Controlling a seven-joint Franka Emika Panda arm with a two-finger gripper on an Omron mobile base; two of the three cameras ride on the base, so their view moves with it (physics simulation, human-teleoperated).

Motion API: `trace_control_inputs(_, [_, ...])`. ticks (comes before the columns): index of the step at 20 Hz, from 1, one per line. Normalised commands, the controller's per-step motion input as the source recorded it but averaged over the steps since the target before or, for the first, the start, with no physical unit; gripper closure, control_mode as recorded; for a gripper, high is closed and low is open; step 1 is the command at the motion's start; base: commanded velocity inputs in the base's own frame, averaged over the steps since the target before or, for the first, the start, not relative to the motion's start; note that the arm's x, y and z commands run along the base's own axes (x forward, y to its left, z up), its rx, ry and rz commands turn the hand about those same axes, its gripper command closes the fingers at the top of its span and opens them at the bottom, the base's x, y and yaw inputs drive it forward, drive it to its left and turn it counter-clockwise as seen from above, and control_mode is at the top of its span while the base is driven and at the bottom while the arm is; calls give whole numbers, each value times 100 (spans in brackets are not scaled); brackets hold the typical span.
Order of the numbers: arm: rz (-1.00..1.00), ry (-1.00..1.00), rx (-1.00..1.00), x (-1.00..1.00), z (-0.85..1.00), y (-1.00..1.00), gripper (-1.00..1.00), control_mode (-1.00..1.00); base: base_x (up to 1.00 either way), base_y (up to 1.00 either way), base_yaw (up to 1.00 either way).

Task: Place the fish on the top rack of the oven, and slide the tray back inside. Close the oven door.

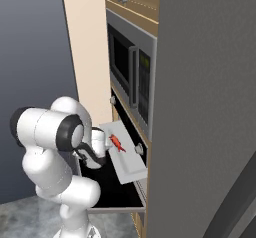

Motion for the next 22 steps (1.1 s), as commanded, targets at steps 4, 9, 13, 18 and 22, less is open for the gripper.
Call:
trace_control_inputs(4, [10, 37, 5, -5, 27, 45, -100, -100, 0, 0, 0])
trace_control_inputs(9, [5, 26, 10, 2, 25, 32, -100, -100, 0, 0, 0])
trace_control_inputs(13, [0, 0, 8, 38, 0, 4, -100, -100, 0, 0, 0])
trace_control_inputs(18, [2, 4, 0, 33, -9, 2, -100, -100, 0, 0, 0])
trace_control_inputs(22, [0, -1, 0, -3, -33, 36, -100, -100, 0, 0, 0])
